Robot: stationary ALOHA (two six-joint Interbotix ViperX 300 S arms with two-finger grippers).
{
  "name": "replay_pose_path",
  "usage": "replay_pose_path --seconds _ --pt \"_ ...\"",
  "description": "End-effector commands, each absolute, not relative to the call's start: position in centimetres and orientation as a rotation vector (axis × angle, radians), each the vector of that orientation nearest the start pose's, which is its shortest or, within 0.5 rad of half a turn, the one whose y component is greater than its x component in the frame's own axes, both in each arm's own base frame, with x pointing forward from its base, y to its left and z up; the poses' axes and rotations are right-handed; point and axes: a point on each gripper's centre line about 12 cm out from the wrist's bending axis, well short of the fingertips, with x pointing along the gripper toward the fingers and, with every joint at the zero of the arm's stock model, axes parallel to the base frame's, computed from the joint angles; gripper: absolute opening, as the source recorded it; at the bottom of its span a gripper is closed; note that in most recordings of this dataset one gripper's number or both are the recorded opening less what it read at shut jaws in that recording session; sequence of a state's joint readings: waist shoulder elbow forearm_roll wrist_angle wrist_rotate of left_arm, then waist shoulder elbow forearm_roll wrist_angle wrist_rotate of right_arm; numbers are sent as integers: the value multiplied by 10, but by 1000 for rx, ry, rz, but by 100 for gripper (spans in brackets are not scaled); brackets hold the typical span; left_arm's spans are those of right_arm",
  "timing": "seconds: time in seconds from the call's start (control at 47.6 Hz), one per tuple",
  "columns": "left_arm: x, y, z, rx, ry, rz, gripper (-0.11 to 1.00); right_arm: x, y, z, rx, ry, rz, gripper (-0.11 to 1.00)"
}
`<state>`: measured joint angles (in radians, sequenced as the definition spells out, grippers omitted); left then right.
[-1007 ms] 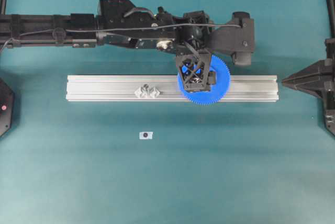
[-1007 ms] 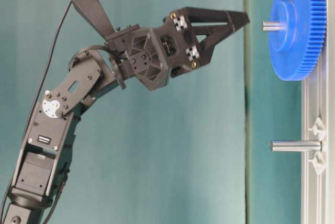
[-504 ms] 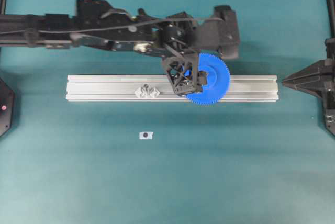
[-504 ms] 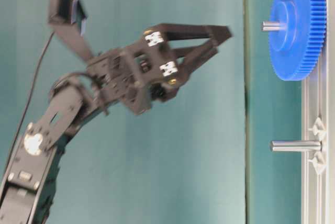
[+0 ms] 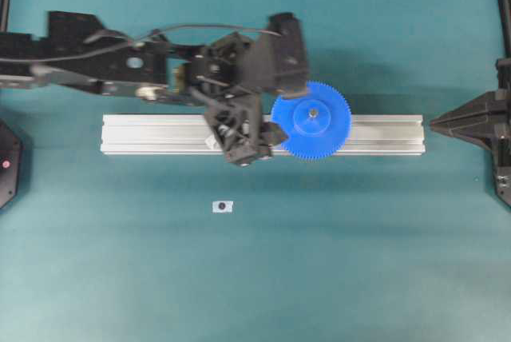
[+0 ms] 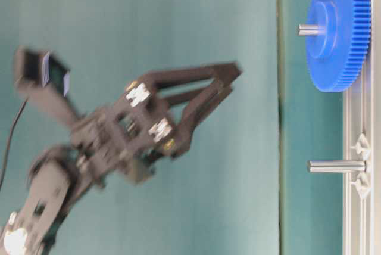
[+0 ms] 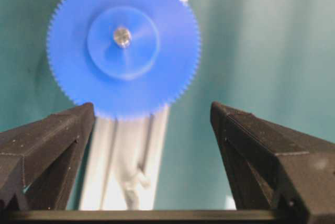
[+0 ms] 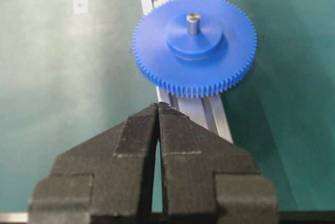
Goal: Find the location of the shaft and insert the large gear.
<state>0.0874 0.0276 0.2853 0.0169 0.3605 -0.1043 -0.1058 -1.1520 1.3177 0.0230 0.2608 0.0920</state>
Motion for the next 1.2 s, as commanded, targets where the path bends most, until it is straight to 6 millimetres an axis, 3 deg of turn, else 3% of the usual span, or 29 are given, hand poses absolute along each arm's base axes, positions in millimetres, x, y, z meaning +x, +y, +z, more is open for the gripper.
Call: replay_pose_path --seconds 0.0,0.42,0.965,1.175 --pt "431 37 283 -116 604 115 91 154 -16 209 144 409 -126 6" --pt "392 19 292 -101 517 73 91 153 -16 210 144 402 -127 6" --pt "342 13 279 -86 503 58 90 153 -16 209 145 402 -127 6" --pt "334 11 273 -81 511 53 87 153 -16 209 144 402 -127 6"
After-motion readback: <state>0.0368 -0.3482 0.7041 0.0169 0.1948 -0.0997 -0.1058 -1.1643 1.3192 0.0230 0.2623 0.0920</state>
